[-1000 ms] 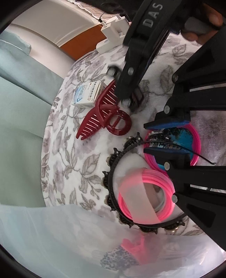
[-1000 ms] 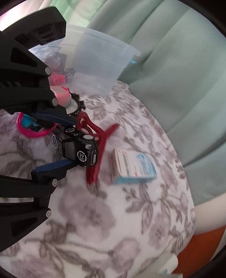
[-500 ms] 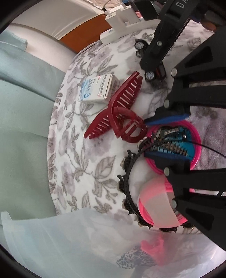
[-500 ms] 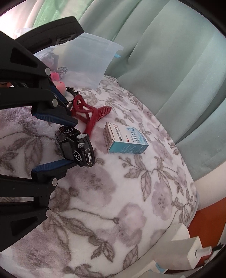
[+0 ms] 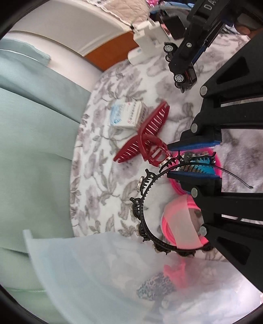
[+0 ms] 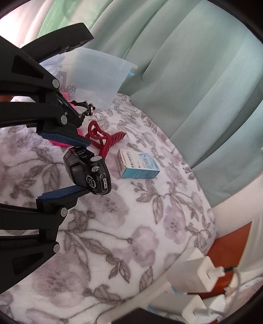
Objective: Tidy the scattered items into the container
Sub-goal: 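Grasp the black beaded headband with left tool while right tool grasps black toy car, then carry headband and toy car into the clear box and open both tools, then move both tools back toward the pink hair ties and mirror, then grasp the pink hair ties with left tool while right tool grasps pink mirror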
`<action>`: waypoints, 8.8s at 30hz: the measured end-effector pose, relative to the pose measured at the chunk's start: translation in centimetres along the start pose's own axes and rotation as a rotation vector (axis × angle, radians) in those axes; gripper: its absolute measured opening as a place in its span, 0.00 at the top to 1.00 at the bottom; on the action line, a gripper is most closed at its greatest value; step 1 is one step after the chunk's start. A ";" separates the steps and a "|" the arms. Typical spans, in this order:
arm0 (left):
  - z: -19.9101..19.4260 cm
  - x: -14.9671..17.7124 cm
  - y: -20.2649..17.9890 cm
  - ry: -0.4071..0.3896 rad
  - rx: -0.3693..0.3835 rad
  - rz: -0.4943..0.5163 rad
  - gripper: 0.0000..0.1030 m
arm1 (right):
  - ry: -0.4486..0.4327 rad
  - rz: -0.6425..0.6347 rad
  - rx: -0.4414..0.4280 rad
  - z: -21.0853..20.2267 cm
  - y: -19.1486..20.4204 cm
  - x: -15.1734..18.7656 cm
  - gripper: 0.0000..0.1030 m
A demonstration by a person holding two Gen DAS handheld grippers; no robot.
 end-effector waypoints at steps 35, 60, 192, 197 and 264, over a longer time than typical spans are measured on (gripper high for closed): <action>-25.4 -1.1 -1.8 -0.493 0.210 0.063 0.84 | -0.304 -0.229 -0.084 -18.2 12.4 3.4 0.59; -30.2 0.3 8.6 -0.624 0.215 -0.126 0.84 | -0.281 -0.469 -0.107 -16.7 24.5 8.3 0.59; -12.4 2.2 0.3 -0.007 0.089 -0.105 0.29 | -0.109 -0.038 0.017 -11.5 2.9 3.2 0.41; -9.0 3.2 0.6 0.072 0.078 -0.103 0.29 | -0.052 -0.023 0.043 -8.7 1.7 3.3 0.41; -2.2 7.5 6.1 0.121 -0.320 -0.150 0.34 | 0.287 -0.684 0.253 11.7 9.5 6.7 0.28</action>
Point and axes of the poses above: each gripper's, at about its wrist camera, not at the fingertips, and z roughly the way its jaws point, y to its left, x to its underside, the point moved 4 cm from there along z, roughly the way its jaws point, and after that the axes turned 3 degrees about z, right-handed, at the moved point
